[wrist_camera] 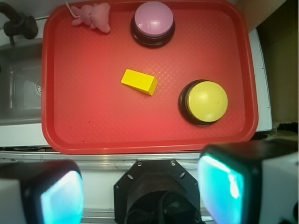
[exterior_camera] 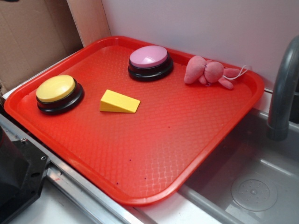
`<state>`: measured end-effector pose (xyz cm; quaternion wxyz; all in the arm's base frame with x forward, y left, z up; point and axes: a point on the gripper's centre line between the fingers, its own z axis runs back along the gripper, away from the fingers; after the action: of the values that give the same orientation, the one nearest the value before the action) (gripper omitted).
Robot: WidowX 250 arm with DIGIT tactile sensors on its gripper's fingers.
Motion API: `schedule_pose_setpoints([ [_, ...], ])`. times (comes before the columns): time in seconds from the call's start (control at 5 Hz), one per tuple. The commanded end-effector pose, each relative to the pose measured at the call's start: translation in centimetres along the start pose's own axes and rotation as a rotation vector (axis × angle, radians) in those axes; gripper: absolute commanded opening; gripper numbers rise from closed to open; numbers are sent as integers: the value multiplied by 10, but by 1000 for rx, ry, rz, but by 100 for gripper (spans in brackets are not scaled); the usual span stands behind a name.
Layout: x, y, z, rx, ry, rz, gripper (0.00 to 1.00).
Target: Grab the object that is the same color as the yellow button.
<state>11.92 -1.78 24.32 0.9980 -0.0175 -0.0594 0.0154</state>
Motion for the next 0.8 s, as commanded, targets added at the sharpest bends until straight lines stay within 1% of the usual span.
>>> schedule_pose_setpoints([
  [0.0, 0, 0, 0, 0, 0, 0, 100],
  [0.2, 5, 5, -10, 49, -33, -96, 100],
  [0.4, 15, 14, -27, 62, -49, -193, 100],
  [0.6, 27, 30, -57, 27, -64, -381, 100],
])
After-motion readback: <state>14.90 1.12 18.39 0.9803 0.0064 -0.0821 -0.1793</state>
